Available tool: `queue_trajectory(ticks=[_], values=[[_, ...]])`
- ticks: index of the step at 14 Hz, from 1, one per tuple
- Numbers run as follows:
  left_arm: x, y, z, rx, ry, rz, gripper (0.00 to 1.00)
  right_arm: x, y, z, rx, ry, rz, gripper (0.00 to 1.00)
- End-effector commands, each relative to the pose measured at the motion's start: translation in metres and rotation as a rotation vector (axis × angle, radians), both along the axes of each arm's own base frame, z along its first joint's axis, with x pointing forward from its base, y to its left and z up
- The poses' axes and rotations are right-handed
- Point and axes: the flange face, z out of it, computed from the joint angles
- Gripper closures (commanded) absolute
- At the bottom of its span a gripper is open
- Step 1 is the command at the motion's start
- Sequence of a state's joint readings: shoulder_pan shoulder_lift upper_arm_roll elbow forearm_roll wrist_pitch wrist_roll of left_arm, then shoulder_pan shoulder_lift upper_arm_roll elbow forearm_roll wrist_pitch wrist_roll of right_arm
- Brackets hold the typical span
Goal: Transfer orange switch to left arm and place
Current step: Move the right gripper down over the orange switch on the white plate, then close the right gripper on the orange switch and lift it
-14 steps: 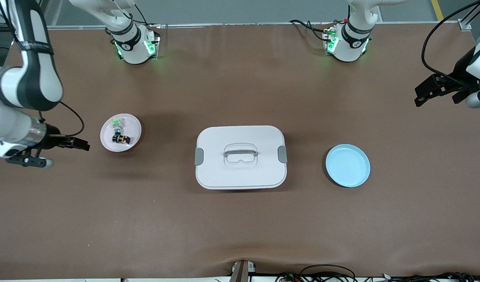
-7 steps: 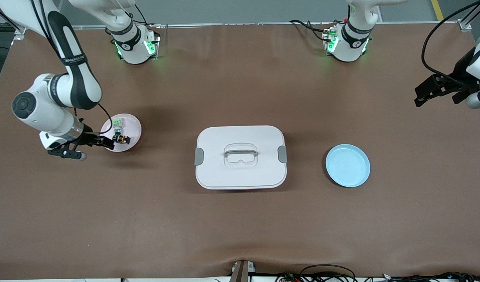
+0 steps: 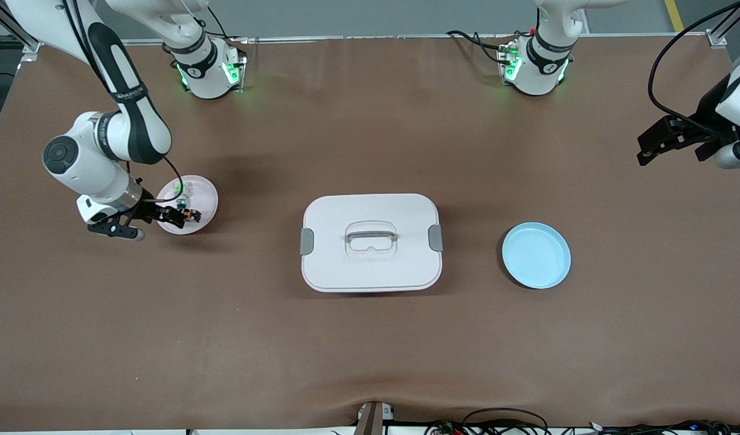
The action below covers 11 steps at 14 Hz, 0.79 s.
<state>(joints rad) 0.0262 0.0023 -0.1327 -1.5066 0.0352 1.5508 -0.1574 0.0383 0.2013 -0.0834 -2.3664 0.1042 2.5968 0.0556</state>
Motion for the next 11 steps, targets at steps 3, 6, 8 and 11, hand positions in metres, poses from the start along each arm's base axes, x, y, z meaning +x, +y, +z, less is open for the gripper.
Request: queue_trajectory(ticks=[3,6,8,11], values=[[0.003,-0.003,0.002,-0.019,0.004,-0.018,0.00,-0.012,0.003,-0.023,0.016,0.018,-0.040,0.00],[0.002,-0.003,0.002,-0.019,0.006,-0.018,0.00,-0.013,0.006,-0.034,0.011,0.024,-0.032,0.00],[0.002,-0.002,0.001,-0.018,0.010,-0.016,0.00,-0.013,0.007,-0.041,0.007,0.020,-0.033,0.00],[0.002,-0.001,0.001,-0.017,0.012,-0.016,0.00,-0.020,0.008,-0.053,0.001,0.023,-0.031,0.00]])
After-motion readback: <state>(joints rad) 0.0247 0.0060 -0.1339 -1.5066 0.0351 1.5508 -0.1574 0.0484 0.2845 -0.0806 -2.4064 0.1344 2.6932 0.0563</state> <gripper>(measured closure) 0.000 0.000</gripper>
